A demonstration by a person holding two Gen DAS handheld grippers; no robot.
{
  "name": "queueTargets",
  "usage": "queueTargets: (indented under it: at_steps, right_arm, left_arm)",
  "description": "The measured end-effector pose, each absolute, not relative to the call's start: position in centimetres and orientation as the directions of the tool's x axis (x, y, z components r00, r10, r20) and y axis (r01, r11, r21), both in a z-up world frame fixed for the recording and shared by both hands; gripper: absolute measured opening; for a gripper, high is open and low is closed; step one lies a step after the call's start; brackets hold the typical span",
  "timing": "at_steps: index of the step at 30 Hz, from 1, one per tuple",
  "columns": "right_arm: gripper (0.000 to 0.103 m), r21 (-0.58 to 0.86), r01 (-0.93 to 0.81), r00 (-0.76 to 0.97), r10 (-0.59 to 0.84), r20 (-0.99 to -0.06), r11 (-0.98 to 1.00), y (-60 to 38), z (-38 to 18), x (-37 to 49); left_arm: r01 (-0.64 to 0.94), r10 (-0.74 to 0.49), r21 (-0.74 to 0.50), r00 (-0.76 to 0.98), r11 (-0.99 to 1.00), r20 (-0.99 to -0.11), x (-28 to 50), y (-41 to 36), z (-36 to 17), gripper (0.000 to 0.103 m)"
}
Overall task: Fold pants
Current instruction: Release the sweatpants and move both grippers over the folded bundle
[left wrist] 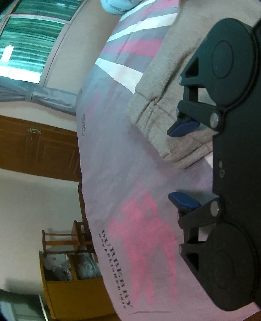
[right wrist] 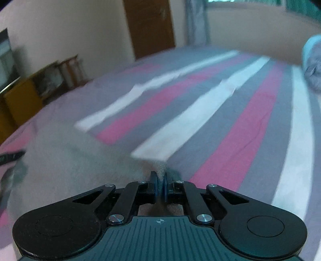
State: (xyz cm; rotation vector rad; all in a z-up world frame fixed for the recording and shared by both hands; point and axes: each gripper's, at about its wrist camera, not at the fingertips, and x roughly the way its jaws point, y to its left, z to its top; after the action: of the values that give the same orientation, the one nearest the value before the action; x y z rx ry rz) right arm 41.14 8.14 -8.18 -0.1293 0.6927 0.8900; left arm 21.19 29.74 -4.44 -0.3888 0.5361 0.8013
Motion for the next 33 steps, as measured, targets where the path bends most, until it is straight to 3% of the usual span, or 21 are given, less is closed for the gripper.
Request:
queueTargets:
  at_steps: [4,11,12,14,15,16,18,21,25,28,31,33]
  right_arm:
    - [0.006,0.178,-0.718,0.411,0.616,-0.672,0.673,9.1,-10.9,41.1]
    - [0.017,0.214,-0.682,0.495,0.656,-0.569,0.7,6.6,-8.3,39.3]
    - [0.021,0.227,-0.678,0.497,0.664,-0.559,0.699,6.1,-8.0,39.0]
    - [0.044,0.213,-0.677,0.477,0.641,-0.602,0.704,5.9,-8.7,38.5]
    - [0.044,0.175,-0.686,0.436,0.591,-0.679,0.707,6.5,-9.9,38.4]
    - [0.045,0.141,-0.7,0.447,0.584,-0.678,0.7,6.5,-9.9,37.8]
    - [0.045,0.122,-0.691,0.516,0.603,-0.608,0.713,5.0,-8.8,36.0]
    - [0.045,0.208,-0.642,0.561,0.637,-0.529,0.738,1.5,-7.6,34.3]
    - [0.045,0.166,-0.572,0.658,0.571,-0.491,0.803,-3.9,-7.3,31.3]
    - [0.045,0.153,-0.481,0.703,0.484,-0.521,0.863,-8.0,-8.5,30.5]
    - [0.045,0.167,-0.373,0.657,0.387,-0.647,0.913,-11.2,-10.2,32.0]
    - [0.045,0.251,-0.35,0.681,0.43,-0.593,0.902,-13.7,-9.2,31.0]
  left_arm:
    - [-0.76,0.572,-0.12,0.573,0.639,-0.586,21.1,29.8,-4.8,0.059]
    - [-0.752,0.587,-0.076,0.57,0.655,-0.575,21.0,29.2,-4.2,0.059]
    - [-0.751,0.585,-0.076,0.57,0.656,-0.577,21.1,29.3,-4.3,0.06]
    - [-0.753,0.586,-0.069,0.563,0.655,-0.583,21.3,29.4,-4.3,0.061]
    - [-0.753,0.584,-0.069,0.56,0.654,-0.588,21.2,29.3,-3.9,0.061]
    - [-0.752,0.585,-0.069,0.563,0.655,-0.584,21.1,29.1,-3.4,0.06]
    - [-0.745,0.592,-0.057,0.571,0.664,-0.569,20.6,28.3,-2.4,0.058]
    - [-0.726,0.58,-0.062,0.595,0.685,-0.556,20.1,27.1,-1.8,0.058]
    - [-0.679,0.558,-0.05,0.641,0.733,-0.528,20.0,24.6,-1.3,0.058]
    - [-0.631,0.525,-0.031,0.671,0.775,-0.523,20.9,22.4,-1.6,0.059]
    - [-0.598,0.483,-0.033,0.677,0.801,-0.555,22.1,21.1,-2.5,0.059]
    - [-0.585,0.474,-0.03,0.685,0.81,-0.554,22.4,20.3,-2.7,0.06]
